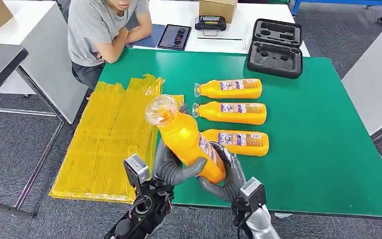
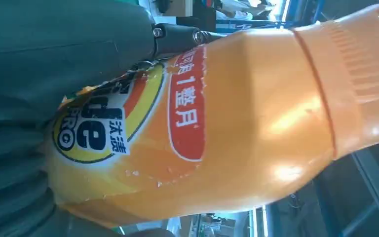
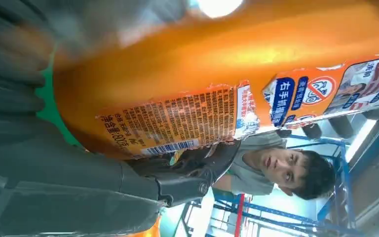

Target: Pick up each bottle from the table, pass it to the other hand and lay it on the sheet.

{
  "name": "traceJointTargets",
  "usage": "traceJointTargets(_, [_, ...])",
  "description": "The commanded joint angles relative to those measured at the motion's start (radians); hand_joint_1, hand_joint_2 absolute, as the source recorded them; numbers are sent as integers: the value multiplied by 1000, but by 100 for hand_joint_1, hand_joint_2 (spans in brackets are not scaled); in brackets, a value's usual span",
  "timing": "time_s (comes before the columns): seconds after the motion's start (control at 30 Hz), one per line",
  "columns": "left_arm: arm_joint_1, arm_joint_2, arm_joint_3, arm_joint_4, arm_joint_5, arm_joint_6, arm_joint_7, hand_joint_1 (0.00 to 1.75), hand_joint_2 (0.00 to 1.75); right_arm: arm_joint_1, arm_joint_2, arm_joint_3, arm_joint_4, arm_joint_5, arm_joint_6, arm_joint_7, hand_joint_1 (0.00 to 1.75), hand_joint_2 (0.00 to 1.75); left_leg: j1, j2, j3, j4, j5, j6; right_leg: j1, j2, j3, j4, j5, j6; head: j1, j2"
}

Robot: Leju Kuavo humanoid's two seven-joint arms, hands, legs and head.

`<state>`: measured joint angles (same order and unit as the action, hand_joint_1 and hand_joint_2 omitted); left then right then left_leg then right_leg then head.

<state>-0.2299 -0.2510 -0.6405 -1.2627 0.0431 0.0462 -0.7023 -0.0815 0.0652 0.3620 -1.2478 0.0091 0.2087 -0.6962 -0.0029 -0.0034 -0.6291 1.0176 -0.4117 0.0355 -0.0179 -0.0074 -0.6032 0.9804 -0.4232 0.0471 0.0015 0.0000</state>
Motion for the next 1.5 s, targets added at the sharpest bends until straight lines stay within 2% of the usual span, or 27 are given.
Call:
traceJointTargets(0.03, [-11,26,-37,-6,4,-10,4,0,0,-12,-19,-14,2,12,-23,-2,175,175,1,1,5,-1,-2,-2,1,1,5,-1,-2,-2,0,0])
traceJointTargets(0.33, [-37,10,-46,41,14,-22,4,0,0,-11,-10,-58,-2,15,-51,-2,175,175,0,0,2,0,-1,-1,0,0,2,-1,-1,-1,0,0])
traceJointTargets(0.37, [-34,10,-53,39,13,-25,4,0,0,-16,-9,-66,4,13,-53,-2,175,175,1,0,7,0,-3,-2,2,0,7,-1,-2,-3,0,0])
traceJointTargets(0.5, [-33,10,-66,40,14,-30,4,0,0,-29,-9,-76,11,13,-48,-2,175,175,0,0,2,-1,0,-1,0,0,2,-1,0,-1,0,0])
traceJointTargets(0.6, [-35,9,-67,44,15,-31,4,0,0,-35,-7,-75,17,13,-45,-2,175,175,1,1,5,-1,-2,-2,1,2,5,-1,-1,-2,0,0])
traceJointTargets(0.67, [-37,8,-71,58,18,-36,4,0,0,-36,-6,-69,19,21,-47,-2,175,175,0,1,3,-1,-1,-1,1,1,2,-1,0,-1,0,0])
traceJointTargets(0.7, [-36,8,-71,61,18,-36,4,0,175,-37,-6,-67,20,21,-47,-2,175,175,1,1,5,-1,-2,-2,1,1,5,-1,-1,-2,0,0])
traceJointTargets(1.1, [-49,1,-109,116,1,-17,4,0,175,-52,10,-62,18,7,-36,-2,175,175,0,1,2,-1,-1,-1,0,1,2,-1,0,-1,0,0])
traceJointTargets(1.3, [-54,16,-161,93,-49,91,4,0,175,-53,16,-60,21,14,-8,-2,175,175,1,1,5,0,-2,-2,1,2,5,-1,-1,-2,0,0])
traceJointTargets(1.5, [-66,14,-153,131,-29,85,4,0,175,-85,19,-51,49,10,3,-2,175,175,1,3,5,-1,-2,-2,1,3,5,-1,-1,-2,0,0])
